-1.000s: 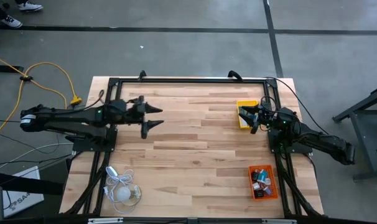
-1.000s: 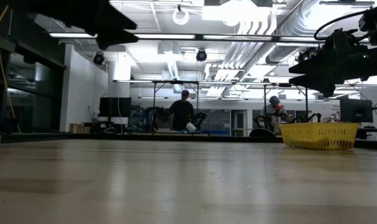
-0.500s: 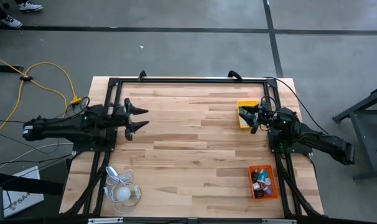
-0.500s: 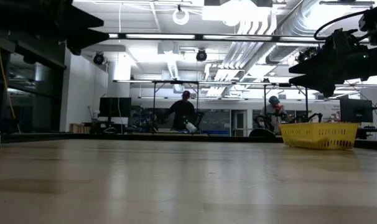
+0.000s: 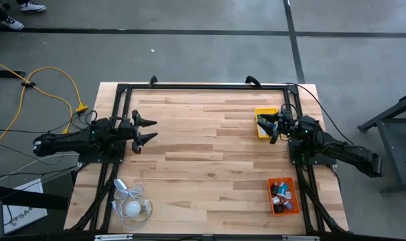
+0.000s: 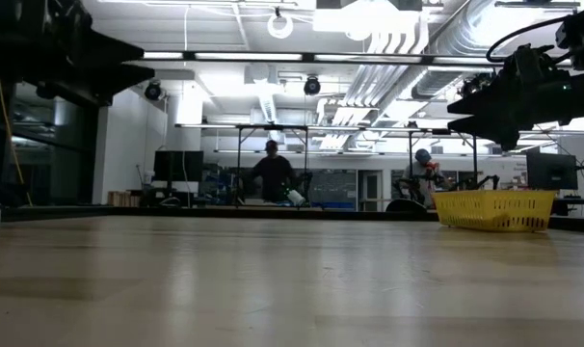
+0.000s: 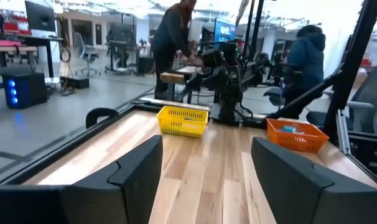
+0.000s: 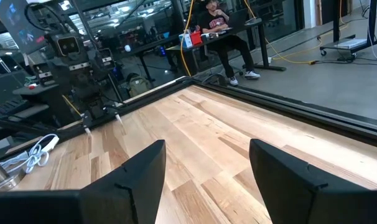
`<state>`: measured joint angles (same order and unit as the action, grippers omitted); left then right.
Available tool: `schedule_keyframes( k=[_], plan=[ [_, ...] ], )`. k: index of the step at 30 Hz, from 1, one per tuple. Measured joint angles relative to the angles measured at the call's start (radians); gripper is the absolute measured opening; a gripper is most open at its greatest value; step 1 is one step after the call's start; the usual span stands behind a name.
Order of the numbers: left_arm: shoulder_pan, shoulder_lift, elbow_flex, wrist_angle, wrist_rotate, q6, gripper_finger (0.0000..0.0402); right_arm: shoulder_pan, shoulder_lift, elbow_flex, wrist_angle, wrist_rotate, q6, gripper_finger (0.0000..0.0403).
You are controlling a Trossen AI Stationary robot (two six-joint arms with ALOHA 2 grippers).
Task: Pick & Place Office items
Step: Return to Home position
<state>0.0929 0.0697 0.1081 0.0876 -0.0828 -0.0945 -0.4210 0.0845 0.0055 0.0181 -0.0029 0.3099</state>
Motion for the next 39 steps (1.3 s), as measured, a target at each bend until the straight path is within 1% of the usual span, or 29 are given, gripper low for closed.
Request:
schedule_keyframes(
  k=[4,9,13,23,26,31,39],
  plan=[
    [0.0,-0.049,-0.068,0.081,0.0,-0.002,0.024,0.0,0.0,0.0,0.0,0.0,0.0,0.0219],
    [0.0,-0.066,-0.092,0.096,-0.024,-0.008,0.024,0.0,0.0,0.0,0.001,0.0,0.0,0.0219],
    [0.0,-0.062,-0.093,0.066,-0.026,-0.004,0.024,0.0,0.0,0.0,0.001,0.0,0.0,0.0219],
    [0.001,-0.062,-0.095,-0.068,-0.026,-0.003,0.024,0.0,0.0,0.0,0.0,0.0,0.0,0.0219],
    [0.001,-0.062,-0.096,-0.073,-0.009,0.02,0.024,0.0,0.0,0.0,0.0,0.0,0.0,0.0219],
    [0.001,-0.062,-0.096,-0.086,0.059,0.035,0.024,0.0,0.0,0.0,0.0,0.0,0.0,0.0219],
    [0.001,-0.062,-0.097,-0.087,0.069,0.063,0.024,0.0,0.0,0.0,0.0,0.0,0.0,0.0219]
  ],
)
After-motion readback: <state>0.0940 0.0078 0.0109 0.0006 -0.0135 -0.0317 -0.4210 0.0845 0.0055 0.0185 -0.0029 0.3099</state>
